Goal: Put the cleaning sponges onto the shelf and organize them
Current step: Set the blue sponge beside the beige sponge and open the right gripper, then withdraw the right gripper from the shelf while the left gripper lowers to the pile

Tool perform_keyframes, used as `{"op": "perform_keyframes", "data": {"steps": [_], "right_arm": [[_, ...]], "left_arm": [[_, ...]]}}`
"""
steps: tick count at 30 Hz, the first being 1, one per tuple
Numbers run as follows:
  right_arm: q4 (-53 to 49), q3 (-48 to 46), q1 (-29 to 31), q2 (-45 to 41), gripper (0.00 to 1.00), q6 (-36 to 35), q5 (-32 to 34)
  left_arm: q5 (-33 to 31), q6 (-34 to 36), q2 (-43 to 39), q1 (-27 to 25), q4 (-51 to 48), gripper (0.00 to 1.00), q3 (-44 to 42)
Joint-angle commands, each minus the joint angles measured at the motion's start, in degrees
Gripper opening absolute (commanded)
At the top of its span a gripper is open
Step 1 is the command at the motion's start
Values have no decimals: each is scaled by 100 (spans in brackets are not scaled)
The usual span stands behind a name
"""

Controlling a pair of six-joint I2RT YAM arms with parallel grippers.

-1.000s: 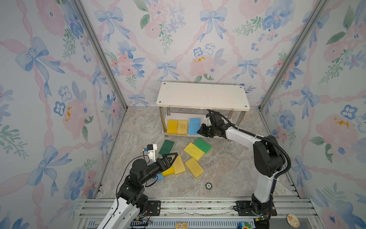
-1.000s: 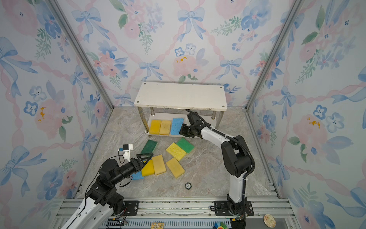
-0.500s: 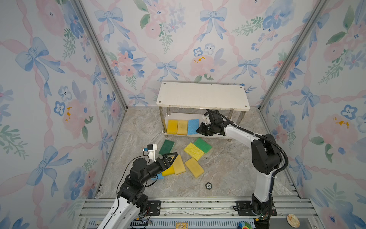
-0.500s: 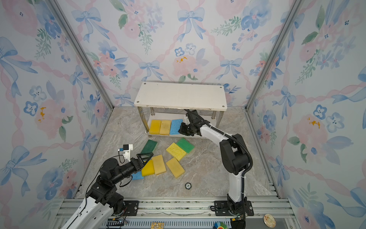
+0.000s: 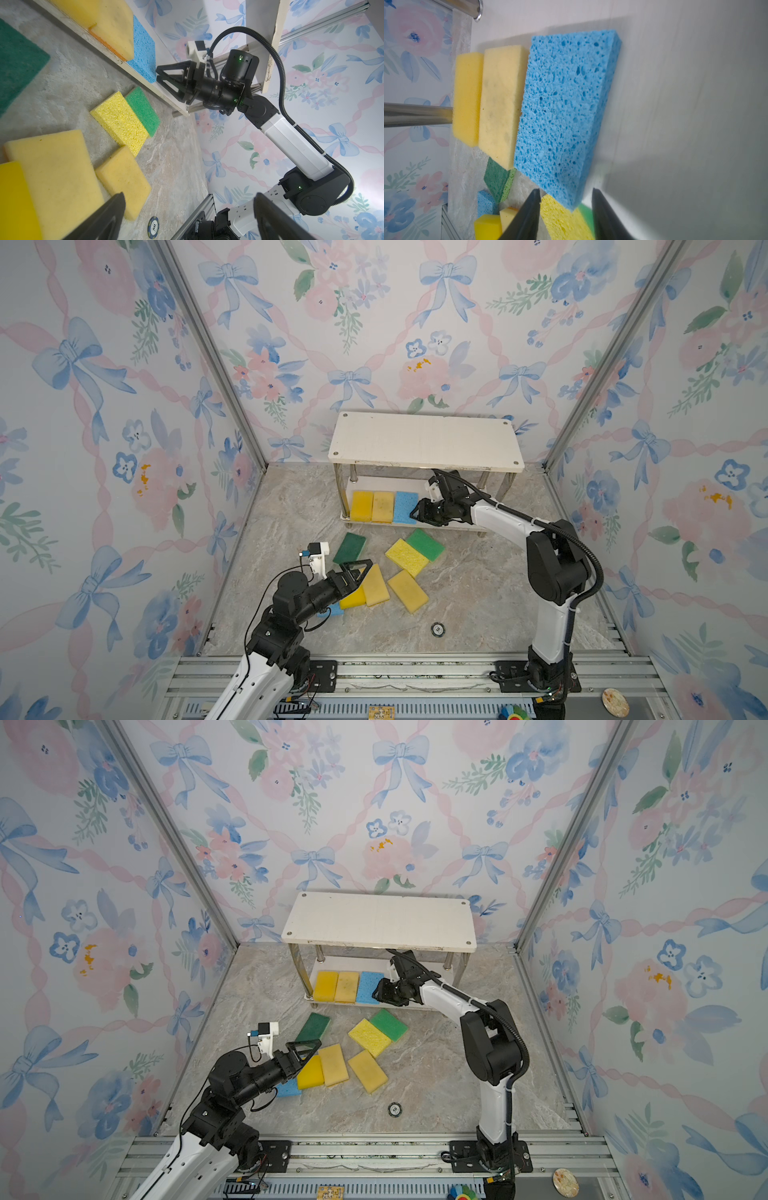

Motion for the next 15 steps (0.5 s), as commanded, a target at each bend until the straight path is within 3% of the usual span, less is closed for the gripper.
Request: {"op": "perform_keyframes", "data": {"steps": [1, 15], "right_arm": [[-121, -48, -64, -436, 49, -62, 79], [-255, -874, 234, -1704, 61, -89, 256]], "left_arm": [[100, 48, 7, 33, 3, 98, 6], [142, 63, 26, 40, 8, 98, 29]]}}
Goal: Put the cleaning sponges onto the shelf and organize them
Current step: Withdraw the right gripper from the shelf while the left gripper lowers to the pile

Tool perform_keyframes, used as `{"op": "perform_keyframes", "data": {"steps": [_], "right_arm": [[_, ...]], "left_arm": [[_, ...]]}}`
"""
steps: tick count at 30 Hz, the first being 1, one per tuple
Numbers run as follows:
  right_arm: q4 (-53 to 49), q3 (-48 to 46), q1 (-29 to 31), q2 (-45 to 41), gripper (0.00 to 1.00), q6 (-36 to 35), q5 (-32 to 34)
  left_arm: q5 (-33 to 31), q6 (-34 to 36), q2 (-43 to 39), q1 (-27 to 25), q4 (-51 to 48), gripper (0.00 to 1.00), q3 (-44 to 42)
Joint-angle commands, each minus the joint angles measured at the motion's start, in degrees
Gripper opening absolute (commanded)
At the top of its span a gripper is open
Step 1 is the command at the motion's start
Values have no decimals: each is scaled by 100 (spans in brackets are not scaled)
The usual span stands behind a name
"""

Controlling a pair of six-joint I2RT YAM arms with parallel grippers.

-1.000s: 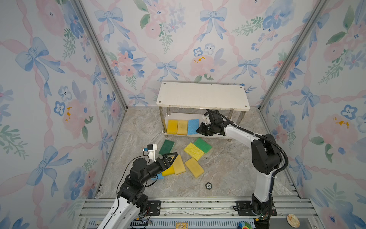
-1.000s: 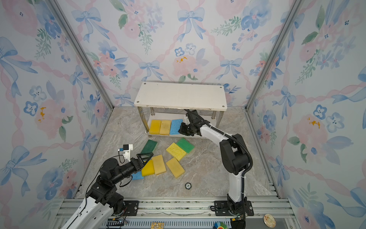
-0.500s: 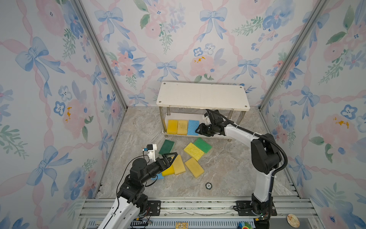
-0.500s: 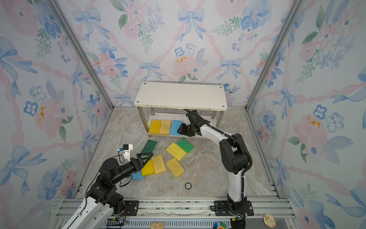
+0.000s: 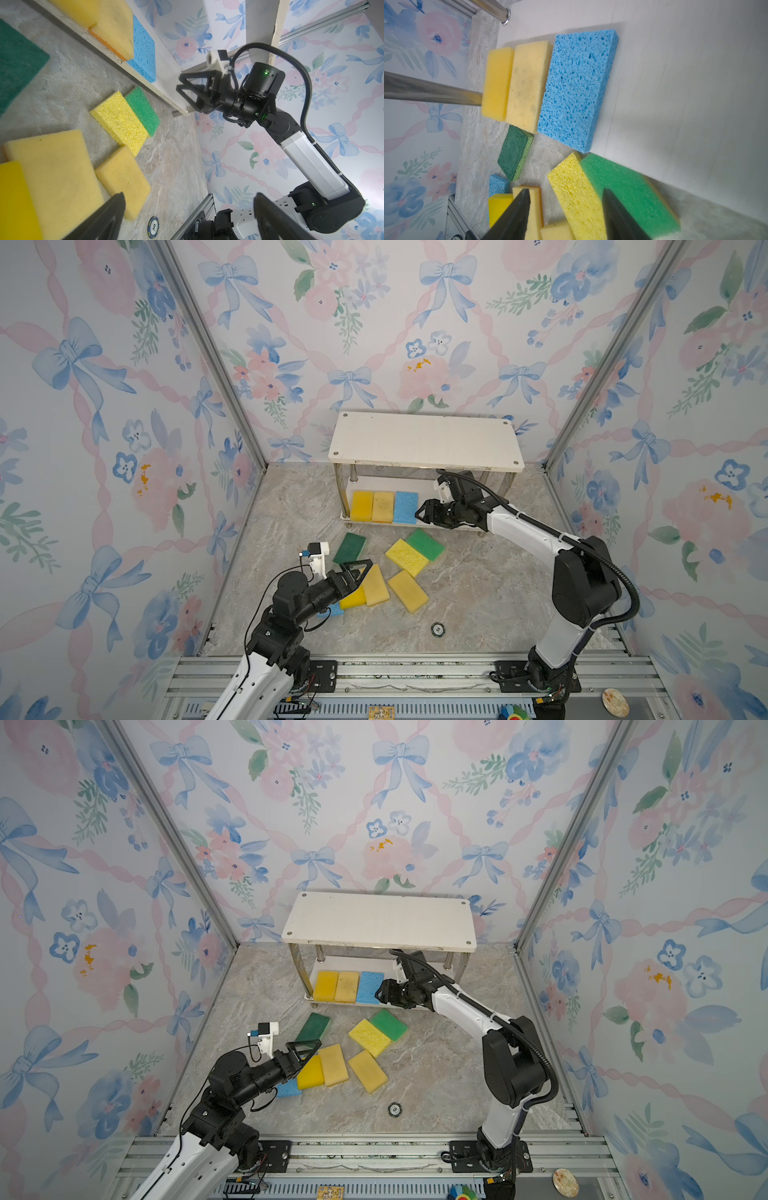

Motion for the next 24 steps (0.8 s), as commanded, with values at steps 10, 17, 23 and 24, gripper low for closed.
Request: {"op": "perform_keyframes", "data": {"steps": [10, 17, 23, 24], "right_arm": [[-436, -579, 588, -1244, 66, -88, 207], [-586, -1339, 934, -1896, 70, 45, 321], [-790, -2104, 992, -2649, 72, 164, 524], [-841, -2242, 992, -2786, 72, 183, 574]], "left_arm": [[445, 63, 16, 5, 4, 98, -55], [-280, 82, 263, -910, 4, 98, -247], [-1195, 174, 1385, -2010, 13, 94, -118], [-1346, 149, 1562, -2187, 32, 92, -103]]}}
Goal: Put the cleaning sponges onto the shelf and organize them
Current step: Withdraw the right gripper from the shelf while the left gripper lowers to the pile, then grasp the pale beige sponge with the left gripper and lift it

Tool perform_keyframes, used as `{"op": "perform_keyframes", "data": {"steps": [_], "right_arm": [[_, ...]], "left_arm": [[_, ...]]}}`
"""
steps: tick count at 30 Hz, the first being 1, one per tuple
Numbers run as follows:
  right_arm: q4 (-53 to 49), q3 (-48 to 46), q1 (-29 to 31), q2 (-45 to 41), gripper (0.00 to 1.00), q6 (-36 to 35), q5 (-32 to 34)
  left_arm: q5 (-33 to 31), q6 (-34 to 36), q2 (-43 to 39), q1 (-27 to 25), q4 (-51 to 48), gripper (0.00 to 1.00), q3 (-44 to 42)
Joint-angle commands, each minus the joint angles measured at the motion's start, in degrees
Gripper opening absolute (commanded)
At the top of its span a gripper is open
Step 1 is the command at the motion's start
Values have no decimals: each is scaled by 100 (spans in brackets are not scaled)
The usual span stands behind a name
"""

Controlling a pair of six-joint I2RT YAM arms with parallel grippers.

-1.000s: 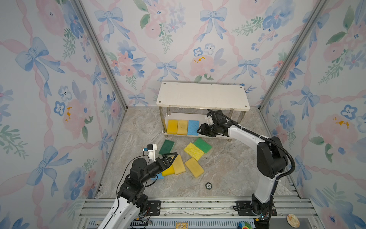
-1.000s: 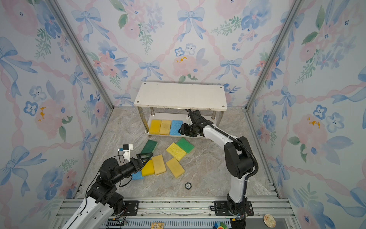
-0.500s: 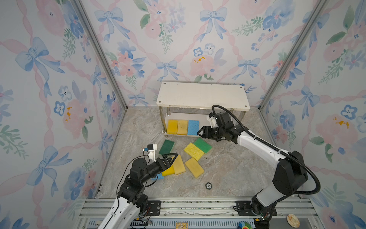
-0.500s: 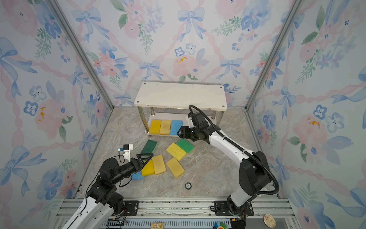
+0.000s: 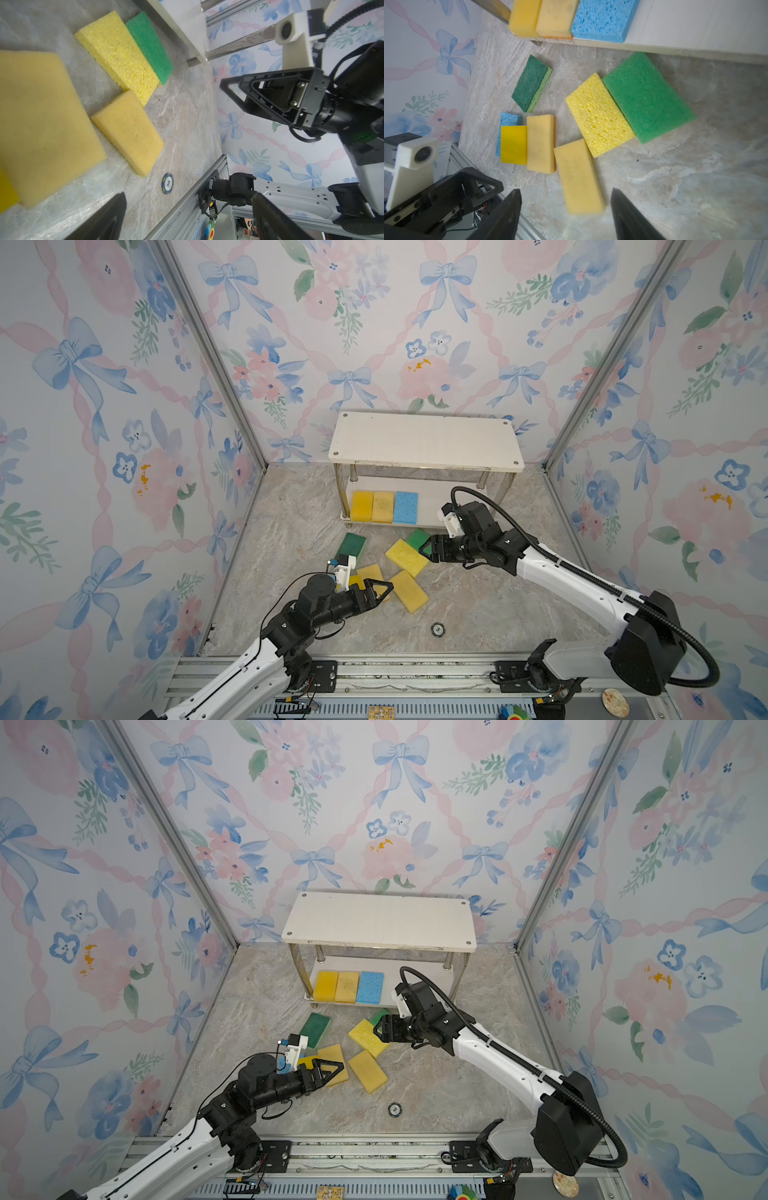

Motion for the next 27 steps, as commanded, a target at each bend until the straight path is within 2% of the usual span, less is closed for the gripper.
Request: {"op": "perform_keyframes", "data": {"steps": [1, 6, 9, 15, 27], "right_arm": [[-305, -376, 43, -473, 72, 127, 248], [-297, -972, 42, -1119, 73, 309, 406], [-362, -1183, 17, -1393, 74, 402, 514], [-459, -1337, -88, -1686, 75, 388, 560], [-721, -1511, -271, -2143, 76, 358, 591]], "left_arm": [[-747, 67, 480, -439, 35, 90, 77], [-968, -376, 1125, -831, 702, 77, -124], [-1018, -578, 1452, -947, 1184, 75, -241], [-1053, -553, 2440, -1142, 1430, 72, 17], [-1033, -553, 3847, -1176, 2049, 63, 401]]}}
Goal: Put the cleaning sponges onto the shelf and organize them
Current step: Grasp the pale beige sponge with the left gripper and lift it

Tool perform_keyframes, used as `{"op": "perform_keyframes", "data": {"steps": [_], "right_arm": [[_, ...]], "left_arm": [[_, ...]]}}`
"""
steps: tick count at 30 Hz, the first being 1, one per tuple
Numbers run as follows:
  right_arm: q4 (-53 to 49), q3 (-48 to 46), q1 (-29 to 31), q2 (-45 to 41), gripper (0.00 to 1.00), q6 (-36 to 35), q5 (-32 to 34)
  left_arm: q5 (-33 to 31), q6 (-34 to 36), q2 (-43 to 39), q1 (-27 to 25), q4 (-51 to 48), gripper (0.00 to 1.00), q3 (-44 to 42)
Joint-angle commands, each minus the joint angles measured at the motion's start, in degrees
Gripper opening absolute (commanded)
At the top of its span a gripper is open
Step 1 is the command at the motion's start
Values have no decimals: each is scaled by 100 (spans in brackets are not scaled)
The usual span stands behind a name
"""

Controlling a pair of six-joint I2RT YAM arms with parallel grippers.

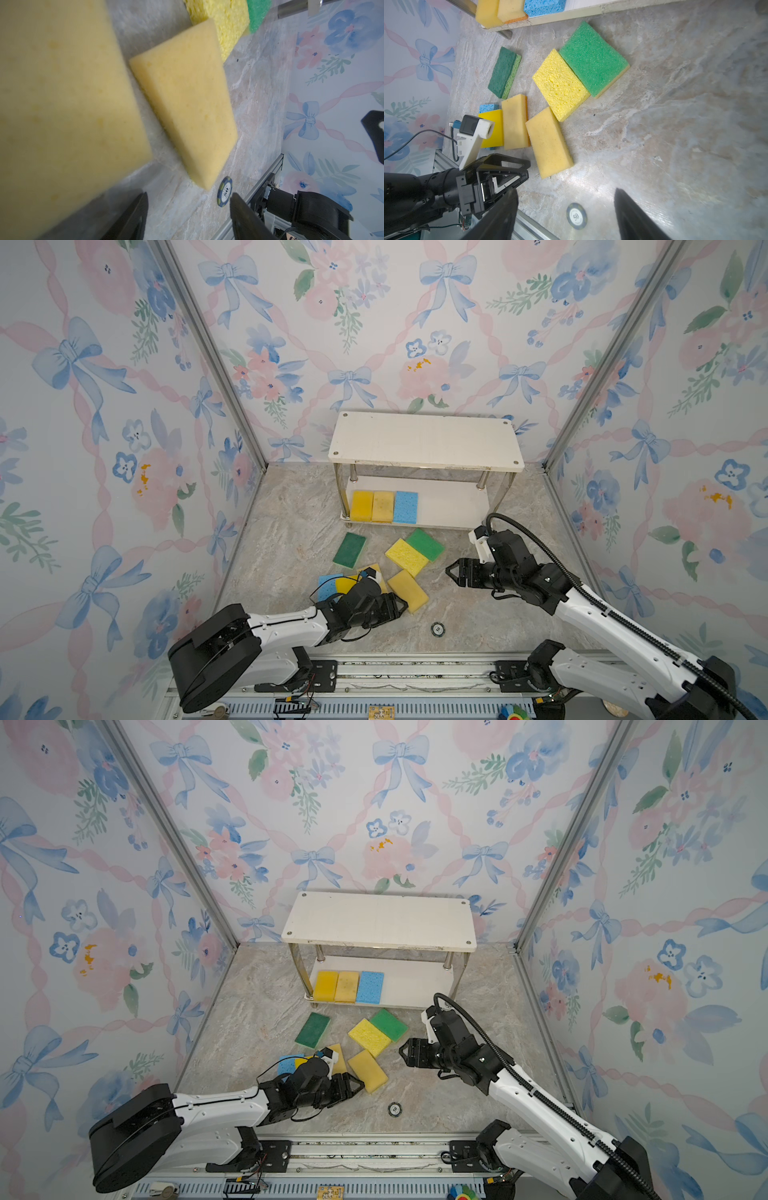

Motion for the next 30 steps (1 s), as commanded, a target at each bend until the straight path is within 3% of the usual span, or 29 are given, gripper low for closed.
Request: {"op": "perform_keyframes", "data": {"steps": [1, 12, 19, 21, 26, 30], "right_arm": [[-275, -114, -83, -197, 76, 15, 82], [-491, -125, -178, -465, 77, 16, 82], [-539, -102, -169, -475, 78, 61, 57], [-637, -58, -173, -475, 78, 7, 132], [-886, 146, -204, -466, 78, -51, 165], [-877, 253, -199, -319, 79, -48, -252]], "left_arm": [[-64, 40, 327, -20, 195, 61, 259], [-192, 30, 905, -12, 296, 40, 465], [-120, 52, 953, -16, 476, 6, 415], [-80, 60, 865, -14, 529, 0, 354], [83, 44, 348, -28, 523, 0, 82], [189, -58, -419, -87, 502, 0, -237]]}}
